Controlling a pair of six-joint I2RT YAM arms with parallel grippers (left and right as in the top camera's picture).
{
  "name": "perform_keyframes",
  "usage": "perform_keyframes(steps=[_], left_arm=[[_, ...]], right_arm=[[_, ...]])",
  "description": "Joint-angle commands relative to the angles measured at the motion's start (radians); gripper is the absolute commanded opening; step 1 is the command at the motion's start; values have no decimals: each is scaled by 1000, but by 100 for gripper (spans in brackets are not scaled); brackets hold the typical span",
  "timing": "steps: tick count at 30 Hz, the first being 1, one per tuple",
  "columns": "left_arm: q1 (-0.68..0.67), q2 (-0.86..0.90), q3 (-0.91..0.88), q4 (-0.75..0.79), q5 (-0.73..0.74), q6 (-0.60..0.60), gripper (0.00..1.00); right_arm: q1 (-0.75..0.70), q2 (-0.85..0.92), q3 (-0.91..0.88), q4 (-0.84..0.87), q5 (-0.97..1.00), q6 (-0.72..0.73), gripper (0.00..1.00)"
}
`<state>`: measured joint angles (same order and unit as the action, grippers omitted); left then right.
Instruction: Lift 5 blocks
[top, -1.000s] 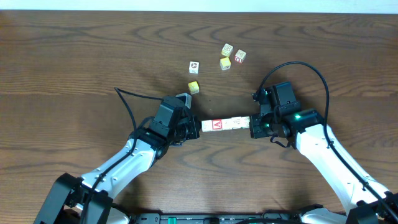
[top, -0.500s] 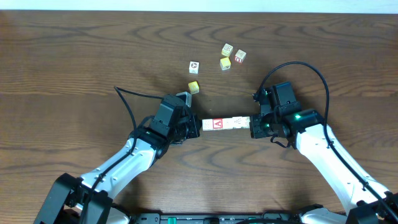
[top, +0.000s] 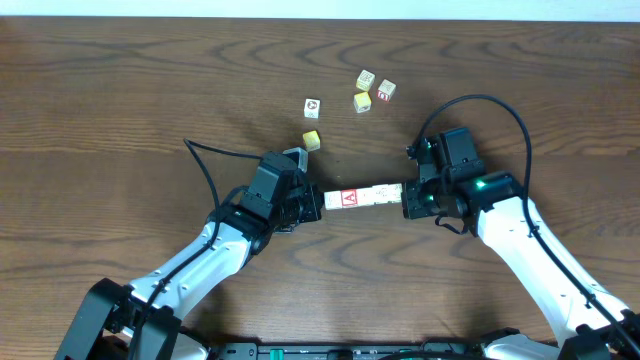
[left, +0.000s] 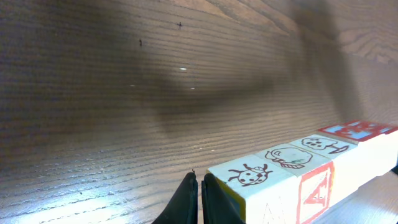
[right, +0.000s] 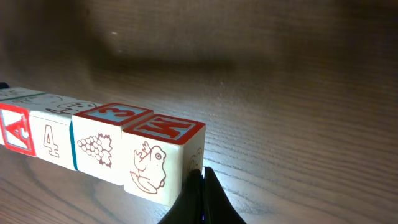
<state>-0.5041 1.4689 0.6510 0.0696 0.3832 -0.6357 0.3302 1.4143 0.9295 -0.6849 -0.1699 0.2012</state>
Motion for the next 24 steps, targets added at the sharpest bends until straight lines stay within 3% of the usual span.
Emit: perform_keyframes(steps=[1,24], left_arm=[[-21,-22,64,21,107,-17,7],[-21,-39,75,14,107,-18,7]], right_arm=[[33,-10,26,10,-172,0,1],[33,-29,31,9,-172,0,1]])
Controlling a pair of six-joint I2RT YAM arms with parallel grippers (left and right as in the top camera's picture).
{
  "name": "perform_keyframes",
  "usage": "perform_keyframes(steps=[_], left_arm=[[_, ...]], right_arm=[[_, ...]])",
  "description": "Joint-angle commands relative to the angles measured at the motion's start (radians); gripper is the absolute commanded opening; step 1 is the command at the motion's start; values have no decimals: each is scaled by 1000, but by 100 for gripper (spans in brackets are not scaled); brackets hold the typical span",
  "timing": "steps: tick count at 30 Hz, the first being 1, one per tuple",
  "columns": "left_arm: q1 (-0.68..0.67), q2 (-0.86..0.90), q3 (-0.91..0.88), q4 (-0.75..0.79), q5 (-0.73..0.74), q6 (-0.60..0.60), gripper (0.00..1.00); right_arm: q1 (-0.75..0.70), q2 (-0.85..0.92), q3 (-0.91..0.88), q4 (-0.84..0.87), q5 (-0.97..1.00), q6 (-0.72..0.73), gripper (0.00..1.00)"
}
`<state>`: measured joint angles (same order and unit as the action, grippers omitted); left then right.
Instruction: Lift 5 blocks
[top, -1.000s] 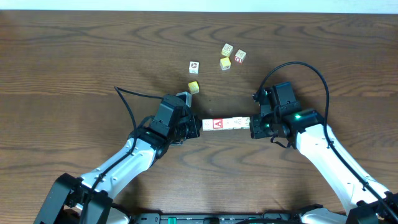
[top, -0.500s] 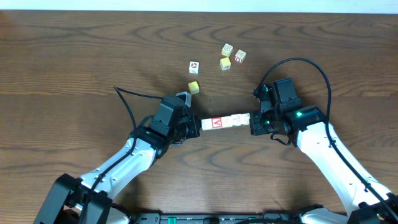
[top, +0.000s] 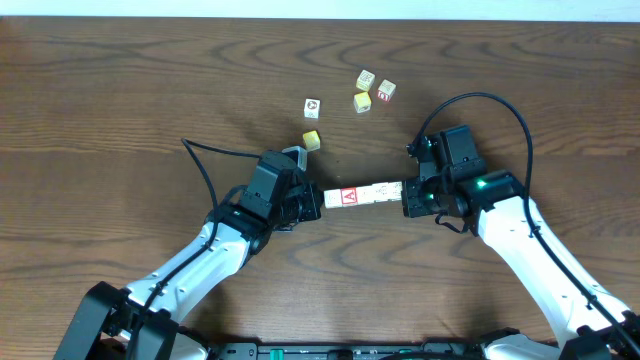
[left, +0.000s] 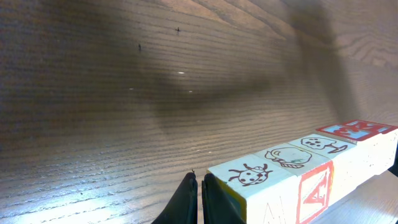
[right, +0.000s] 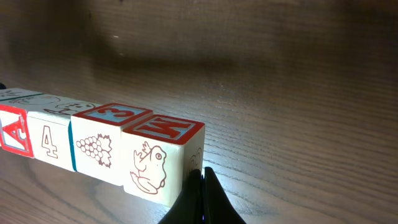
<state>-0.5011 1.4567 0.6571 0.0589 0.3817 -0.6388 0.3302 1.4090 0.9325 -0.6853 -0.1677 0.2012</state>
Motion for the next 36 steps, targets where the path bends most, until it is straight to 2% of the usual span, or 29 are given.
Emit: perform_keyframes(steps=[1,36], left_arm=[[-24,-27,69,24,108,-14,7],[-24,-71,72,2,105,-22,7]], right_arm=[[33,-26,29,8,-174,0,1],[32,-62,38,-4,-173,0,1]])
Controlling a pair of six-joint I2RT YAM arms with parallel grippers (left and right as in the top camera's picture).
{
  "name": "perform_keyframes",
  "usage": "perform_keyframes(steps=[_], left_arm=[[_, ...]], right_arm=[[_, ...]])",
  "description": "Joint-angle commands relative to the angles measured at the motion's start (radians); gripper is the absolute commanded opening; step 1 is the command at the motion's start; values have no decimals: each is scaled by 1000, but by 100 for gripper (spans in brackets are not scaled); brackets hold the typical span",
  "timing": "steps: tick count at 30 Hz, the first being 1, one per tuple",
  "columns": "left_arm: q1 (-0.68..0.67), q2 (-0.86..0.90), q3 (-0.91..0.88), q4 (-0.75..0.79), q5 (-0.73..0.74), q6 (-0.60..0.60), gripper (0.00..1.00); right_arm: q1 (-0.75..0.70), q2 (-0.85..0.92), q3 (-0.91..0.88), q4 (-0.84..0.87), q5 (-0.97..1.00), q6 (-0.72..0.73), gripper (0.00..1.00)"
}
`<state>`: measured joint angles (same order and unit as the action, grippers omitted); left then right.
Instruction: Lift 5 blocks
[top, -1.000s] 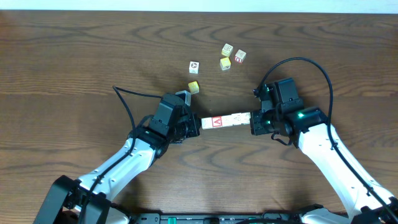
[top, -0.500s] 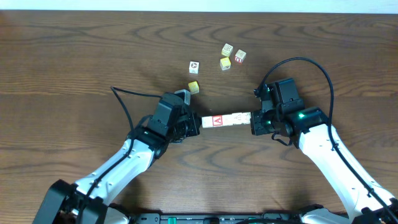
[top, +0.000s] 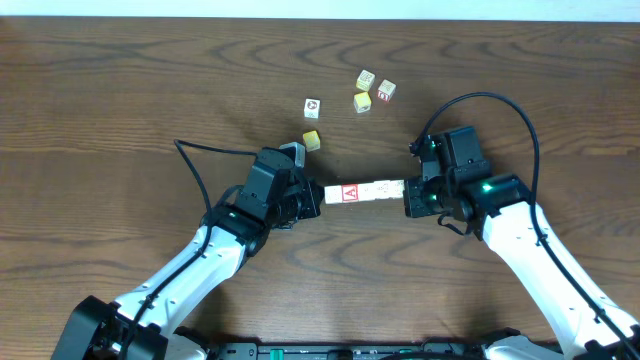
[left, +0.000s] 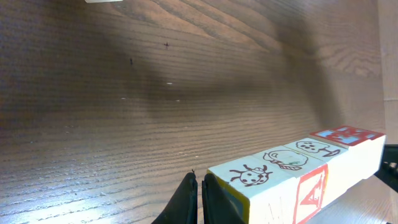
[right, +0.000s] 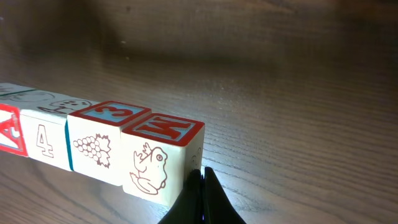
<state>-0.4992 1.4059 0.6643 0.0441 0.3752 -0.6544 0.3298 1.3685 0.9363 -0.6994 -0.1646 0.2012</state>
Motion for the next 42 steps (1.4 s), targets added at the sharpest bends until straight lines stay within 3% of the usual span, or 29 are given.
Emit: perform_keyframes(steps=[1,42], left_arm=[[-26,-21,67,17,111,-6,7],[-26,-22,102,16,112,-13,7]], right_arm=[[33,-22,34,10,-176,0,1],[33,-22,65,2,-176,0,1]])
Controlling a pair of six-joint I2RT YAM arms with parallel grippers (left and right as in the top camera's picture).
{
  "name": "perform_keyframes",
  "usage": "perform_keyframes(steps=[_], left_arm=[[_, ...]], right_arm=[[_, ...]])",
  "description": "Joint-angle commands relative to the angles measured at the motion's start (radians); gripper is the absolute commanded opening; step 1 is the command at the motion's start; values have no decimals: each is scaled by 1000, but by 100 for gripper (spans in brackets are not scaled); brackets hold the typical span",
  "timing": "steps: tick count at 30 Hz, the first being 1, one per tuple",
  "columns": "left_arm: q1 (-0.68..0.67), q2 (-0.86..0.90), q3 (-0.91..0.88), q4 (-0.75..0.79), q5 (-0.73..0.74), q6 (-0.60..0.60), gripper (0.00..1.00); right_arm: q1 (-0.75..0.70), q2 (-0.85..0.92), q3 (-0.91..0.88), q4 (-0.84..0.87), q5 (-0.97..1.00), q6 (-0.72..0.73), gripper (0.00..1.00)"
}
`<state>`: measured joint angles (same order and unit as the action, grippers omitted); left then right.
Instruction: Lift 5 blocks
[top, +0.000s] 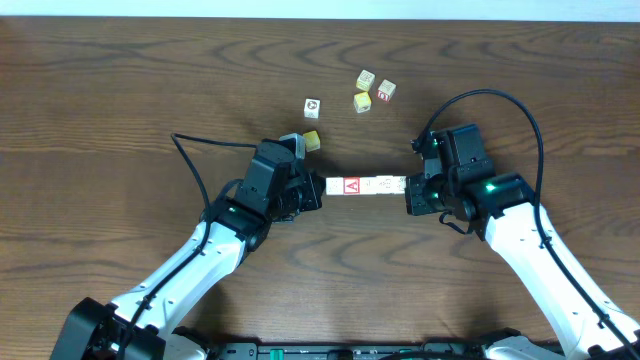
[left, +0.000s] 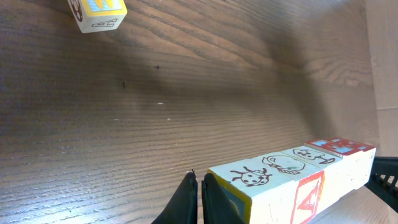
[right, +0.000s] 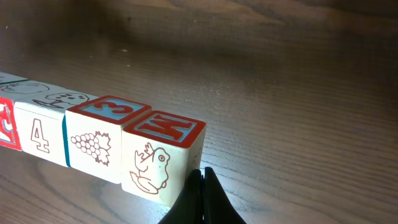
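A straight row of several picture blocks (top: 365, 186) hangs just above the table, squeezed end to end between my two grippers. My left gripper (top: 318, 190) is shut, and its closed fingers press the ladybug block at the row's left end (left: 249, 180). My right gripper (top: 408, 192) is shut too, its closed tips (right: 202, 180) pushing against the frog block (right: 155, 162) at the right end. Neither gripper has anything between its own fingers.
Loose blocks lie farther back on the wooden table (top: 120, 90): a yellow one (top: 312, 140) close to my left gripper, a white one (top: 313, 106), and three together (top: 366, 79), (top: 362, 101), (top: 386, 91). One loose block (left: 96, 12) shows in the left wrist view.
The row and both shut grippers now sit a little higher and farther back. The table looks more distant in both wrist views, and a loose block has come into the left wrist view.
At the oldest moment both shut grippers pressed the ends of the row close to the table. It stood much the same shortly after. Then the row was slightly higher, and now it is higher still, held straight between the two grippers.
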<state>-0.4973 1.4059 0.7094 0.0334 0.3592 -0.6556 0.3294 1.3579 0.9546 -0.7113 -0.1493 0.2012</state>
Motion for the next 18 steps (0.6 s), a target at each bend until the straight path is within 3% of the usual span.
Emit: perform_keyframes(steps=[1,18], left_arm=[[-28,-22,57,27,128,-12,7],[-28,-22,62,5,150,15,7]], right_arm=[[34,-11,50,14,-192,0,1],[34,-12,60,11,-192,0,1]])
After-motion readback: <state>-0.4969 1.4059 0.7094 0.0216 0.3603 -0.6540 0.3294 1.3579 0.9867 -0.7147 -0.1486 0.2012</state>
